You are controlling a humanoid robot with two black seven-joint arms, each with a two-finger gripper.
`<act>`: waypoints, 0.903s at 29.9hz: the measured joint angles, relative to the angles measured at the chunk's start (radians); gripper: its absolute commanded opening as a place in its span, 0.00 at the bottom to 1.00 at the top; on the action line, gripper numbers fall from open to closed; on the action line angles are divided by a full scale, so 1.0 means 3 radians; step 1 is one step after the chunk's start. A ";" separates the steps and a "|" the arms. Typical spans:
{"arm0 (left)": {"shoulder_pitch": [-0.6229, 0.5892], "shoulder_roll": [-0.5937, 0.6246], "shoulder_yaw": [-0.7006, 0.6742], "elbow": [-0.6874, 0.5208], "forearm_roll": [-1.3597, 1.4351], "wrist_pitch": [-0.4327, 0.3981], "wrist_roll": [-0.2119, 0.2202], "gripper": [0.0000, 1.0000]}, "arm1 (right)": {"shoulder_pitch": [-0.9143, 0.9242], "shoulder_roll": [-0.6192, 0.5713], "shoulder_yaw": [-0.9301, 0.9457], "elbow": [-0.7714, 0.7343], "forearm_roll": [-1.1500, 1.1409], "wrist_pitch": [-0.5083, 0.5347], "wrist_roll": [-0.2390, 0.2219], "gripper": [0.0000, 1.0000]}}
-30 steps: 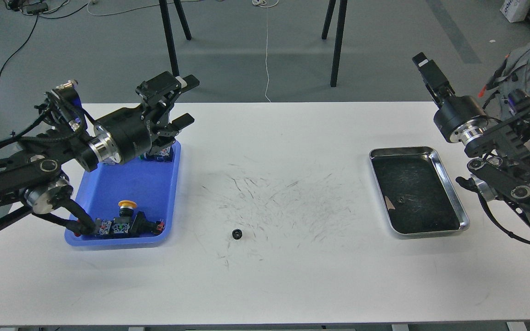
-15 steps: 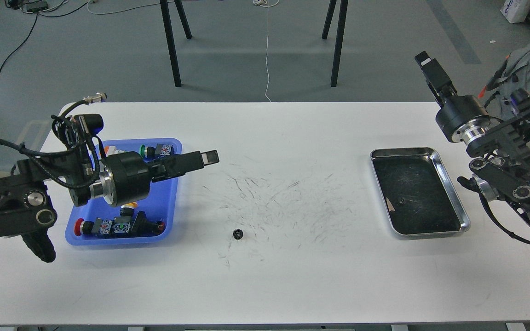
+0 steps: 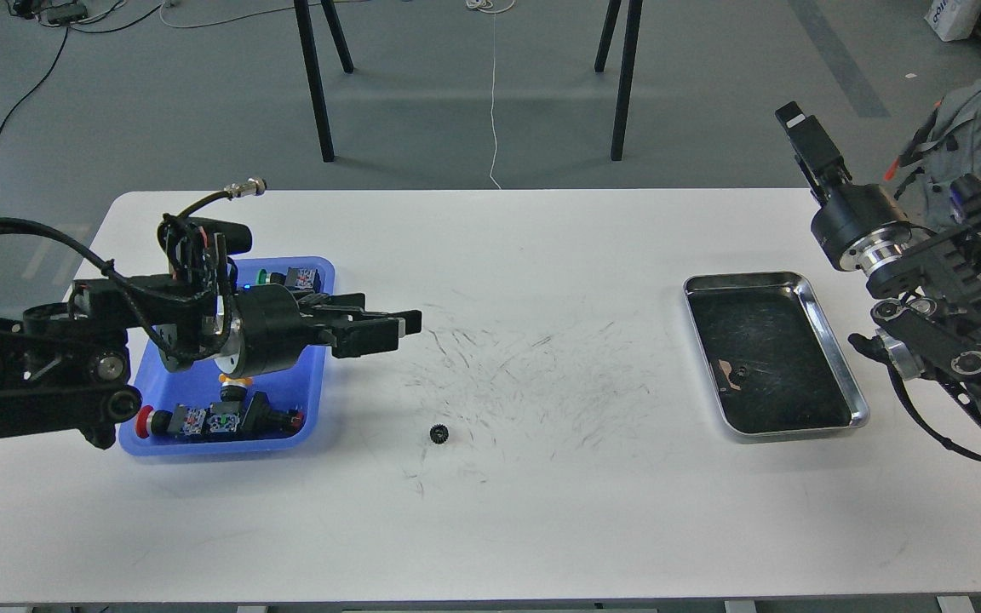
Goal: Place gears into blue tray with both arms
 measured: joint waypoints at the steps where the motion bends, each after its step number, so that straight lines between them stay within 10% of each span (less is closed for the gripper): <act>1: -0.0015 -0.0032 0.0043 0.0050 -0.0003 -0.0019 -0.0013 1.00 | 0.0000 0.0002 0.0000 -0.0001 0.0000 0.0000 0.0000 0.94; 9: -0.0084 -0.0251 0.0282 0.0234 -0.0023 -0.0146 -0.0685 1.00 | -0.0005 0.0033 0.0000 -0.0003 0.0000 -0.0001 0.0000 0.94; 27: -0.0440 -0.1307 0.1042 0.0671 0.0609 0.0204 -0.0748 0.85 | -0.0271 -0.0076 0.0278 -0.0032 0.1104 0.0130 0.0000 0.96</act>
